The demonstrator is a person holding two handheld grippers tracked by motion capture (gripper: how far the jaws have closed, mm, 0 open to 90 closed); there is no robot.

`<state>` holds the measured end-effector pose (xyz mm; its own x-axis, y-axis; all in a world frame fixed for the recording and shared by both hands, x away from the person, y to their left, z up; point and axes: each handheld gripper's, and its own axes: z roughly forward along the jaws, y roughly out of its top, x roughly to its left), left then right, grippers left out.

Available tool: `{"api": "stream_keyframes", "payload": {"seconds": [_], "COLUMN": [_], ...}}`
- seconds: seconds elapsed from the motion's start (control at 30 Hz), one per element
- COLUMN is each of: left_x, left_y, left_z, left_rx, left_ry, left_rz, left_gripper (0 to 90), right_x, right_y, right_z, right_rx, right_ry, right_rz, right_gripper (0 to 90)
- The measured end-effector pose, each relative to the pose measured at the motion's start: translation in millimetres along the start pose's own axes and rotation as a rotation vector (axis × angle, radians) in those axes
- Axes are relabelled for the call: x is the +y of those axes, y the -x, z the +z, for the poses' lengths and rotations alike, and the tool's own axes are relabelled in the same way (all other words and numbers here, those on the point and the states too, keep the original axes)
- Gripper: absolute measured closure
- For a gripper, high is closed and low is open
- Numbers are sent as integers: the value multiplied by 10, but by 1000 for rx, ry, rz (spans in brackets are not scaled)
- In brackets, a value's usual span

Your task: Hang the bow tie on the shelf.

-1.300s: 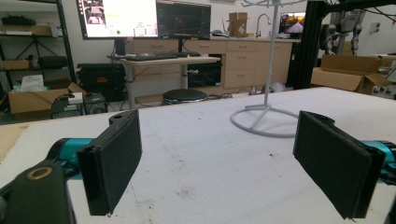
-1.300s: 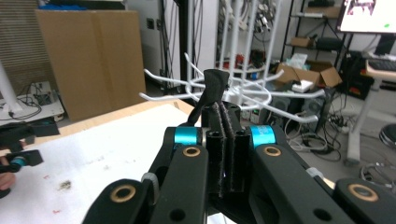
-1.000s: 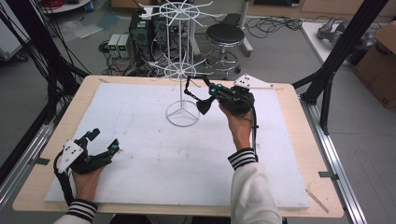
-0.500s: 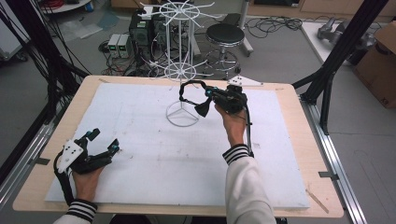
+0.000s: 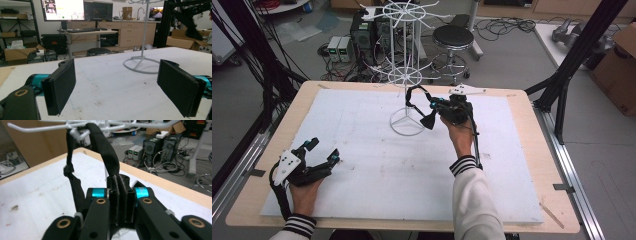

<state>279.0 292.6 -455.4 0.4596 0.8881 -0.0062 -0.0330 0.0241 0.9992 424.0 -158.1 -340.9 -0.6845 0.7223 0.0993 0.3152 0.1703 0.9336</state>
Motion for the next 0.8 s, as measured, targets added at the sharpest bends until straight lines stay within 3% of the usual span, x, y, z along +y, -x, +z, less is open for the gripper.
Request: {"api": "stream_keyframes", "payload": {"seconds": [0.13, 0.23, 0.27, 0.3, 0.33, 0.4, 0.5, 0.53, 0.67, 0.8], "left_x": [0, -2, -2, -2, -2, -2, -3, -3, -3, -2], "left_y": [2, 3, 3, 6, 6, 5, 10, 11, 9, 10], "left_z": [-1, -6, -6, -9, -9, -9, -7, -7, -5, -2], "left_rx": [1, -1, -1, 0, 0, 0, -1, 0, 1, 0], "left_ry": [1, 5, 5, 8, 8, 8, 8, 8, 8, 5], "left_rz": [1, 1, 1, 4, 4, 4, 2, 2, 3, 1], "left_gripper": [160, 160, 160, 160, 160, 160, 160, 160, 160, 160], "right_x": [-64, -113, -113, -160, -160, -197, -244, -295, -391, -571], "right_y": [-27, -80, -80, -124, -124, -158, -205, -233, -265, -342], "right_z": [-24, -55, -55, -101, -101, -152, -254, -326, -476, -832], "right_rx": [-38, -88, -88, -115, -115, -115, -86, -85, -84, -99], "right_ry": [-7, 4, 4, 7, 7, -5, 19, 40, 67, 123], "right_rz": [2, 6, 6, 11, 11, -27, -41, -30, -28, -54], "right_gripper": [685, 440, 440, 240, 240, 103, 98, 4, 4, 4]}}
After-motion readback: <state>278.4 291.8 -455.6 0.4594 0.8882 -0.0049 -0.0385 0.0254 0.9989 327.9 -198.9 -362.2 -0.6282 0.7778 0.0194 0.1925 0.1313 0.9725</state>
